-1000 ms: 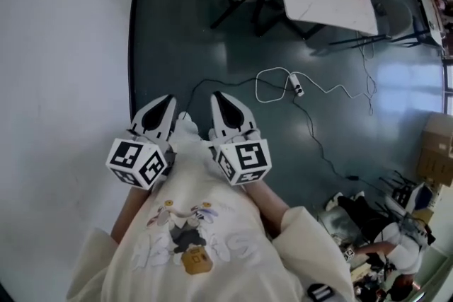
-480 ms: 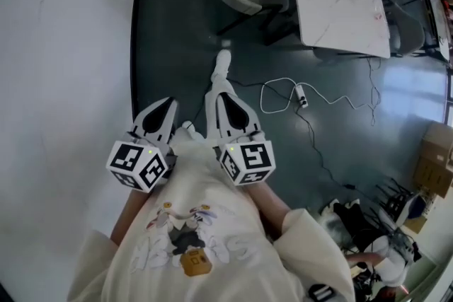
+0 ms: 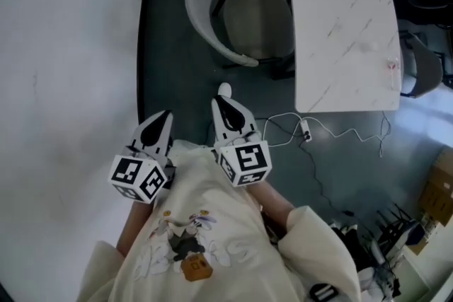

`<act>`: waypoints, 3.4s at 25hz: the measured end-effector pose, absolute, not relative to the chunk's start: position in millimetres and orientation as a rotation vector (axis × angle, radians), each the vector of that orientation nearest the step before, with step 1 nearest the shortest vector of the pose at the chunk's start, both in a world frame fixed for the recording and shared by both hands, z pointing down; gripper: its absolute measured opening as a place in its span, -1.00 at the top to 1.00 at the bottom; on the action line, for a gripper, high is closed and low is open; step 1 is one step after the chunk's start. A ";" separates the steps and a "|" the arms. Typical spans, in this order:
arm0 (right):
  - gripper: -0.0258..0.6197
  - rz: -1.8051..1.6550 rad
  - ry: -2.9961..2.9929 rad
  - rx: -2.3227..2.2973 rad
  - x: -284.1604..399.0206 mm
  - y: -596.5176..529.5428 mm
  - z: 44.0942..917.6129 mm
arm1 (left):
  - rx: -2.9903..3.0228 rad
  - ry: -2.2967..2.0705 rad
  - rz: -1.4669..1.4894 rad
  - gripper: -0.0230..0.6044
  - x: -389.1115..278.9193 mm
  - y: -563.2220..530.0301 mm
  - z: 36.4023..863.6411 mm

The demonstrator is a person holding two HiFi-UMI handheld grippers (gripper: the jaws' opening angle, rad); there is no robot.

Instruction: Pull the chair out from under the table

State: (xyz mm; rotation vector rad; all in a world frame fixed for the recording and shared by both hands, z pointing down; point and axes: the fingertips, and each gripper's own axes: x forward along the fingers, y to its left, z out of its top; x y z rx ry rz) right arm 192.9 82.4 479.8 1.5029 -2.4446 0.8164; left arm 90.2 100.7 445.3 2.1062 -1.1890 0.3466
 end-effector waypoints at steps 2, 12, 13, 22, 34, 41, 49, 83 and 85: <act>0.88 0.849 -2.451 1.489 199.2 54.4 481.0 | 2.089 -1.208 0.347 0.90 98.8 73.9 448.5; 0.72 0.814 -2.477 1.248 196.0 -3.4 497.0 | 2.032 -1.198 0.367 0.90 122.7 20.4 465.7; 0.65 0.814 -2.468 1.231 196.9 -9.7 503.2 | 2.031 -1.199 0.364 0.90 124.4 16.2 466.1; 0.48 0.844 -2.268 1.123 177.9 -72.0 563.7 | 1.974 -1.333 0.303 0.90 92.8 -18.2 463.6; 0.43 0.701 -2.199 1.080 134.7 -134.4 614.0 | 1.838 -1.354 0.276 0.90 59.5 -36.3 510.1; 0.38 0.683 -2.148 1.104 130.4 -156.0 659.0 | 1.813 -1.331 0.266 0.90 60.3 -48.3 540.1; 0.36 0.698 -2.122 1.149 122.4 -171.3 701.3 | 1.778 -1.303 0.279 0.90 58.4 -50.0 587.3; 0.65 0.648 -2.114 0.998 13.8 -135.5 728.3 | 1.696 -1.357 0.201 0.90 -35.5 -23.1 609.7; 0.65 0.645 -2.117 0.986 4.3 -133.8 730.1 | 1.689 -1.364 0.194 0.90 -43.8 -21.8 610.0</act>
